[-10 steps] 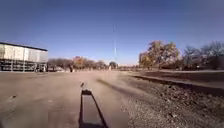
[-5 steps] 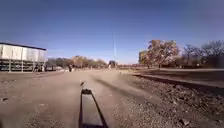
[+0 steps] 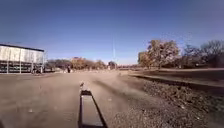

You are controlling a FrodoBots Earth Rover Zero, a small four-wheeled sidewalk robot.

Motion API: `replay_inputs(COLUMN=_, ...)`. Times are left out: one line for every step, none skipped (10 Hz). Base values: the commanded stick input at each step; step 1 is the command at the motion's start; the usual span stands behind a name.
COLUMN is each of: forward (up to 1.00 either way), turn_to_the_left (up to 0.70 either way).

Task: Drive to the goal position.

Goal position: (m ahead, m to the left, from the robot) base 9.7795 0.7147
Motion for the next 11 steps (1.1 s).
replay_inputs(forward=0.50, turn_to_the_left=0.00)
replay_inputs(forward=0.50, turn_to_the_left=0.00)
replay_inputs(forward=0.50, turn_to_the_left=0.00)
replay_inputs(forward=0.50, turn_to_the_left=0.00)
replay_inputs(forward=0.50, turn_to_the_left=0.00)
replay_inputs(forward=0.50, turn_to_the_left=0.00)
replay_inputs(forward=0.50, turn_to_the_left=0.00)
replay_inputs(forward=0.50, turn_to_the_left=0.00)
replay_inputs(forward=0.50, turn_to_the_left=0.00)
replay_inputs(forward=0.50, turn_to_the_left=0.16)
replay_inputs(forward=0.50, turn_to_the_left=0.50)
